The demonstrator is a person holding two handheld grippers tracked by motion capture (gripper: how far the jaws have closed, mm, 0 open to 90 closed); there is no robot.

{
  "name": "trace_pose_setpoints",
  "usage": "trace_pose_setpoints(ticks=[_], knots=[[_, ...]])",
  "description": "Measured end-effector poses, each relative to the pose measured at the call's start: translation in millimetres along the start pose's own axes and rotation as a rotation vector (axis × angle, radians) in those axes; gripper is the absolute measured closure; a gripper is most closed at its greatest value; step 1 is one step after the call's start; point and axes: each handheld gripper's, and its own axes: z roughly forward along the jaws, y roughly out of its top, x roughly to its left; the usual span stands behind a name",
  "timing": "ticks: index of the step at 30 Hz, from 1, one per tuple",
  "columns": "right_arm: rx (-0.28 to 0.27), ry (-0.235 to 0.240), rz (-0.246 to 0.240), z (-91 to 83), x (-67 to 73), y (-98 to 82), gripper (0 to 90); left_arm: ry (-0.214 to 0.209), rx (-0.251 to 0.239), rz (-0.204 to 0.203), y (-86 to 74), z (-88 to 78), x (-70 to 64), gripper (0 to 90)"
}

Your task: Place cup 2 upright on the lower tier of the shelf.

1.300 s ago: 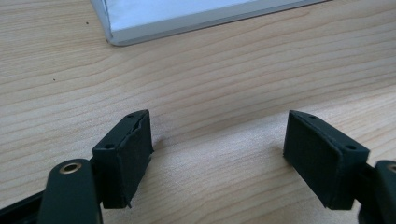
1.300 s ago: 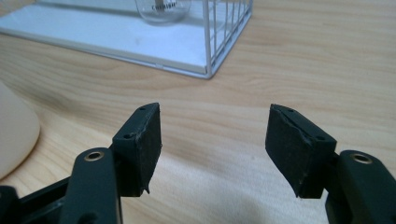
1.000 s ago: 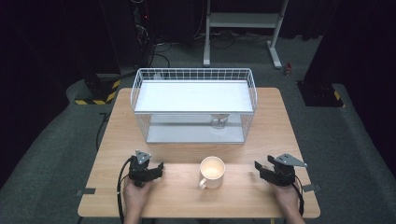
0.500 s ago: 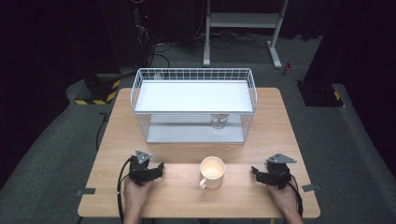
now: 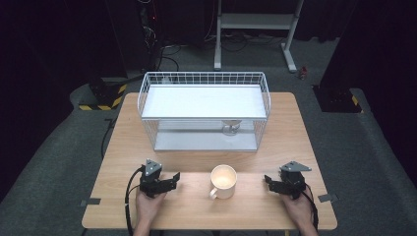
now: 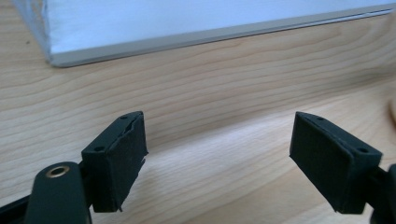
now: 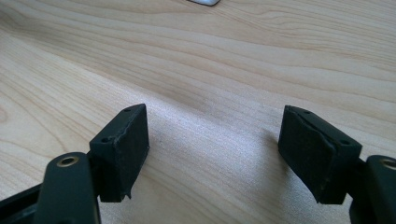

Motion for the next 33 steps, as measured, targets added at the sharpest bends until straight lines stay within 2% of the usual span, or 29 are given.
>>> trace_pose_setpoints(ticks=[3, 13, 16, 23, 27, 33], knots=[[0.0, 0.0, -0.001, 0.0, 0.0, 0.0, 24.7, -0.037, -0.008, 0.028, 1.7, -4.0, -6.7, 16.9], [0.001, 0.0, -0.003, 0.0, -0.2, -0.1, 24.7, -0.13, -0.046, 0.064, 4.8, -10.5, -33.9, 14.4], [0.0, 0.0, -0.004, 0.0, -0.3, 0.0, 24.7, -0.135, -0.051, 0.079, 6.7, -12.2, -41.7, 14.1], [0.0, 0.0, -0.004, 0.0, -0.3, -0.1, 24.7, -0.175, -0.047, 0.102, 12.7, -11.5, -55.6, 12.5], [0.0, 0.0, -0.005, 0.0, -0.4, -0.1, 24.7, -0.204, -0.057, 0.098, 13.4, -13.1, -61.8, 10.5], [0.0, 0.0, -0.007, 0.0, -0.5, -0.1, 24.7, -0.239, -0.067, 0.114, 19.0, -17.6, -72.2, 7.9]])
